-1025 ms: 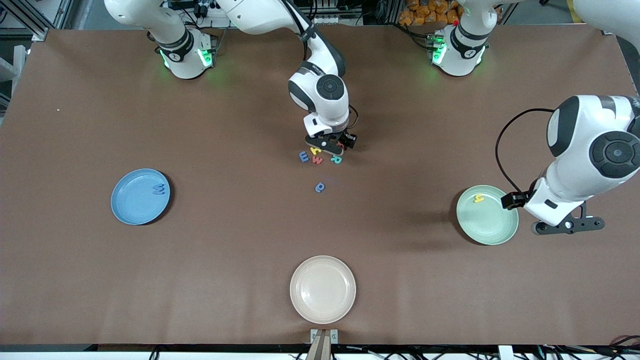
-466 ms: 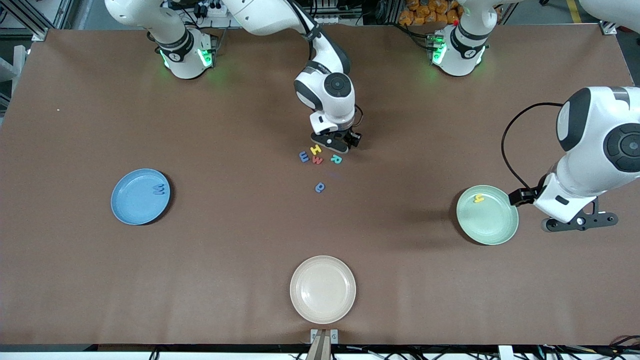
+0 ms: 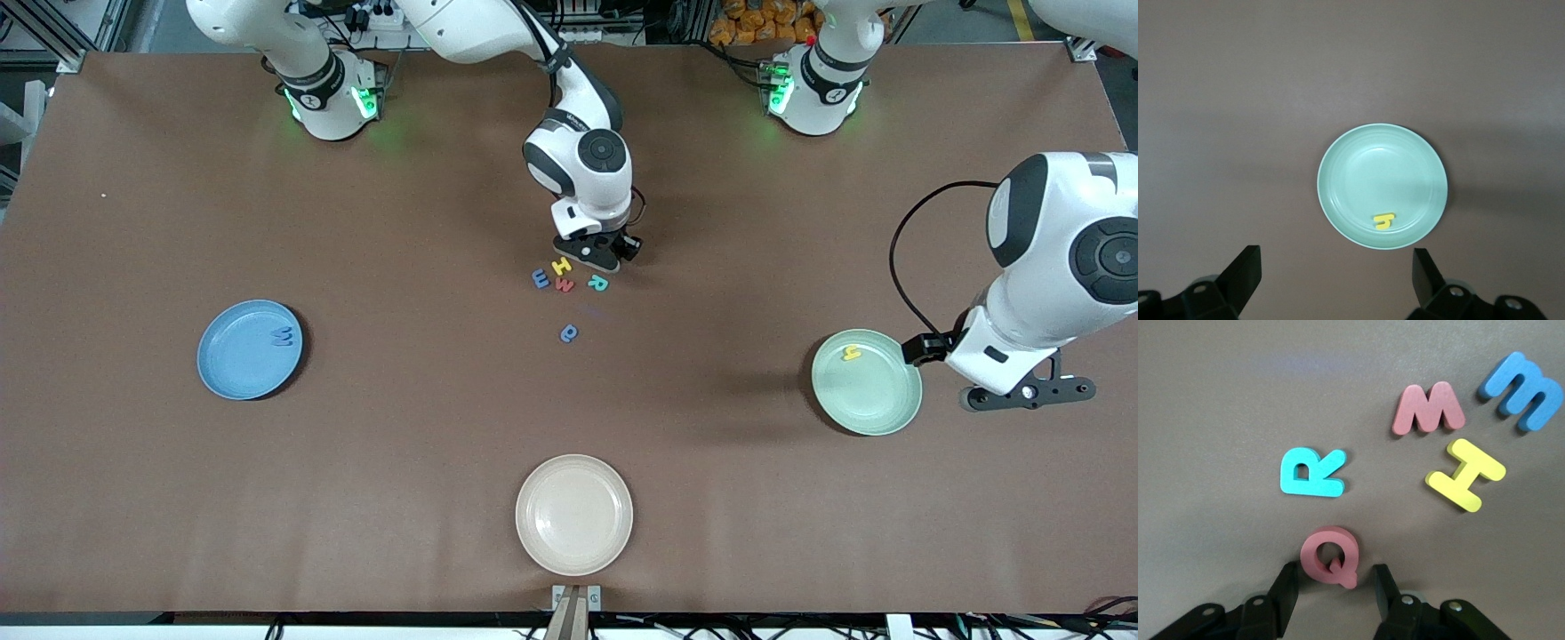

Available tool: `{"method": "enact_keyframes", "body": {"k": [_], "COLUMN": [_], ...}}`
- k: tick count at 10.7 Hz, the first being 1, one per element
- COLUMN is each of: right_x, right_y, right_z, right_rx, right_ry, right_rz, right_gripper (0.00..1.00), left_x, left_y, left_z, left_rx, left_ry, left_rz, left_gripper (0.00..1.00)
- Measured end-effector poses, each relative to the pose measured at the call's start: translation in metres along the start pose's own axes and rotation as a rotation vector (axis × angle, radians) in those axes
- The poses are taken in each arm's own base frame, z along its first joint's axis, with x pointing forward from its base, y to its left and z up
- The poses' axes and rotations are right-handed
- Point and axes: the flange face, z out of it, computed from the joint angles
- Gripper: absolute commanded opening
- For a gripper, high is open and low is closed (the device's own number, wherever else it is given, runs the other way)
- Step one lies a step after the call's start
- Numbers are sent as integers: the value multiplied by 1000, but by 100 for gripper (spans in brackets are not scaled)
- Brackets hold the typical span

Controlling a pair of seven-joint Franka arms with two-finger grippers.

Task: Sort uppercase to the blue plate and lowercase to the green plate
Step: 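Lower the right gripper and grasp the pink foam Q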

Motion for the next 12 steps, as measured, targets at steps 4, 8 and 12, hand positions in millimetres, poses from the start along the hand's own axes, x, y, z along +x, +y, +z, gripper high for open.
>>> {"method": "enact_keyframes", "body": {"k": [4, 8, 12], "right_x": [0, 0, 0], "right_y": [-2, -2, -2], "right_z": [-3, -3, -3], "right_rx": [-1, -3, -1], "right_ry": [1, 1, 1], "right_rz": [-2, -2, -3], "right_gripper": [13, 1, 0], "left_x": [-5, -11, -13], "left_y": [4, -4, -1], "left_z": [-34, -68, -71], "left_rx": [-20, -42, -77], "left_ry": [37, 40, 28], "left_rz": [-2, -26, -33], "left_gripper": [100, 100, 100]}}
